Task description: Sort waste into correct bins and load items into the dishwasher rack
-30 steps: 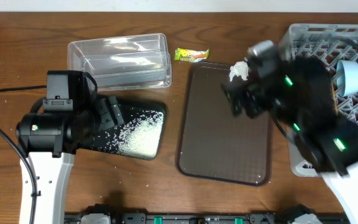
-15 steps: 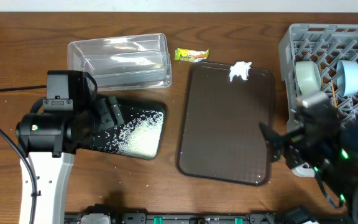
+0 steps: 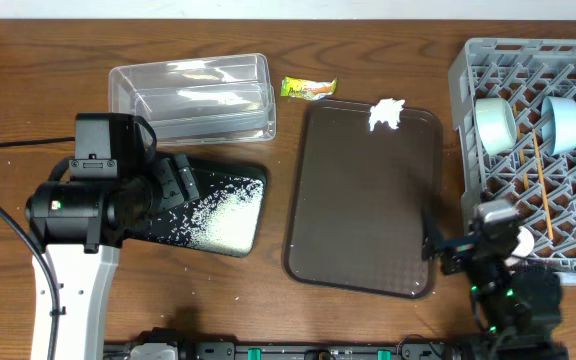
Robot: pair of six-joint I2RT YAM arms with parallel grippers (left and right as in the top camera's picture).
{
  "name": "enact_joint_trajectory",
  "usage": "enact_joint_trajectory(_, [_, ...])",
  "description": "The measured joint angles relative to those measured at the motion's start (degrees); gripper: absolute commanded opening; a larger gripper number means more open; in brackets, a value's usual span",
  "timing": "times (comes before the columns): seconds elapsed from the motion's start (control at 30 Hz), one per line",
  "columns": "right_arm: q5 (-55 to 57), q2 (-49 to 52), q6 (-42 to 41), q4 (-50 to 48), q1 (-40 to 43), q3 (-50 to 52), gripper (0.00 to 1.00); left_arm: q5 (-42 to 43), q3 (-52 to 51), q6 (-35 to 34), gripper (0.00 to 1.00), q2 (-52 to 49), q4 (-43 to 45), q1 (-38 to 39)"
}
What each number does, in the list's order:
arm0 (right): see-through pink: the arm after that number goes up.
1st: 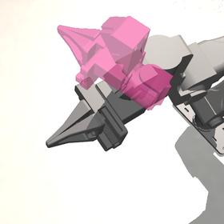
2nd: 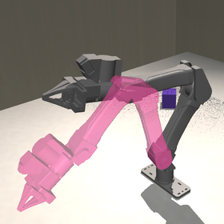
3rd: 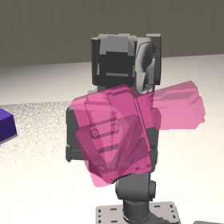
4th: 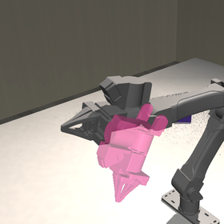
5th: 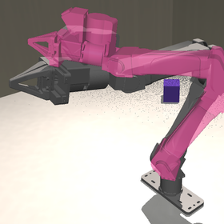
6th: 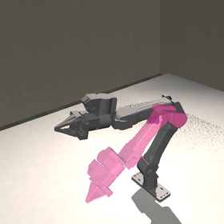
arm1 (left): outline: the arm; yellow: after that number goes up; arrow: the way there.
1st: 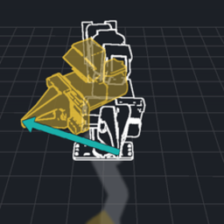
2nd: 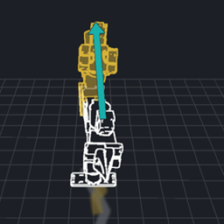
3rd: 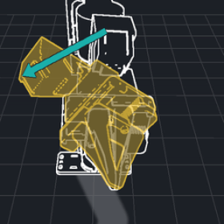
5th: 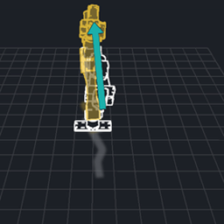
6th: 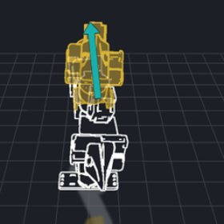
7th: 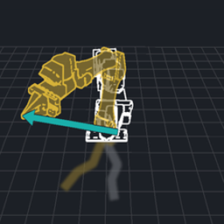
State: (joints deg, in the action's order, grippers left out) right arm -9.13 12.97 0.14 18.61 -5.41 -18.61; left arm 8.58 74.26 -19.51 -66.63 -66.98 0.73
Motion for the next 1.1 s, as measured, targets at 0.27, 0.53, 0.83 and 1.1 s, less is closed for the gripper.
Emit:
enact_joint_trajectory(0.27, [-1.7,-11.6,-0.5,-7.8,0.1,14.9,0.99,0.0,0.0,0.0,0.9,0.0,0.0,0.0])
enact_joint_trajectory(0.53, [-1.8,-12.3,-0.6,-12.3,0.1,16.1,0.99,0.0,0.0,0.0,0.89,0.0,0.0,0.0])
enact_joint_trajectory(0.83, [-1.8,-12.3,-0.6,-15.4,0.1,18.0,0.99,0.0,0.0,0.0,0.89,0.0,0.0,0.0])
enact_joint_trajectory(1.1, [-1.8,-12.3,-0.6,-15.4,0.1,18.0,0.99,0.0,0.0,0.0,0.89,0.0,0.0,0.0])
